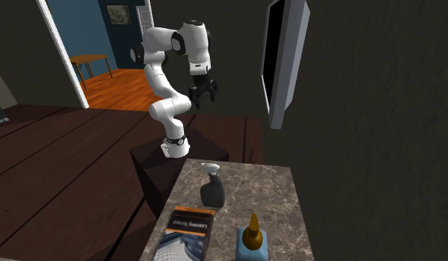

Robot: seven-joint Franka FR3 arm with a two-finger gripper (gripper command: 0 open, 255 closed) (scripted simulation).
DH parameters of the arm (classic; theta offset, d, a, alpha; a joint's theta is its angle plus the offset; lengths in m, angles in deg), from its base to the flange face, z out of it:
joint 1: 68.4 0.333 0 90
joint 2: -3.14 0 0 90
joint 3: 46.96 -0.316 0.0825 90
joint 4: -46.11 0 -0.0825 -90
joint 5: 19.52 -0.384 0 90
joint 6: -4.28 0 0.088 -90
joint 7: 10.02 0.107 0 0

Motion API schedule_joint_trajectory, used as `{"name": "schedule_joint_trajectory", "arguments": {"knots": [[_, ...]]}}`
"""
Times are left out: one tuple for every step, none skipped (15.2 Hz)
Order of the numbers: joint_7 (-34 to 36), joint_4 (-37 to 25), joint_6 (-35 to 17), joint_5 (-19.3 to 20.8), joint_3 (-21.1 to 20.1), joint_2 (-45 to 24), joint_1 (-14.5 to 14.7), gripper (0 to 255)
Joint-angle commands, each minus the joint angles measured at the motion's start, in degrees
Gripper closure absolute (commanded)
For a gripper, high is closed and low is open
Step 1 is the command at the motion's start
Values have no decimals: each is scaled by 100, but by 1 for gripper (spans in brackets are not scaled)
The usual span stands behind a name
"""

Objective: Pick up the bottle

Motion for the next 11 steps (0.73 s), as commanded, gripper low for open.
{"name": "schedule_joint_trajectory", "arguments": {"knots": [[0,0,0,0,0,0,0,0],[-229,197,-229,55,116,56,7,0],[-458,383,-461,109,236,97,15,0],[-686,559,-698,162,361,123,25,0],[-916,723,-939,211,487,133,31,0],[-1148,875,-1185,257,617,126,39,0],[-1382,1014,-1434,299,751,101,47,0],[-1619,1141,-1687,336,888,59,57,0],[-1858,1254,-1943,368,1030,-2,71,0],[-2103,1353,-2202,392,1174,-81,89,0],[-2348,1438,-2463,411,1327,-177,117,0]]}}
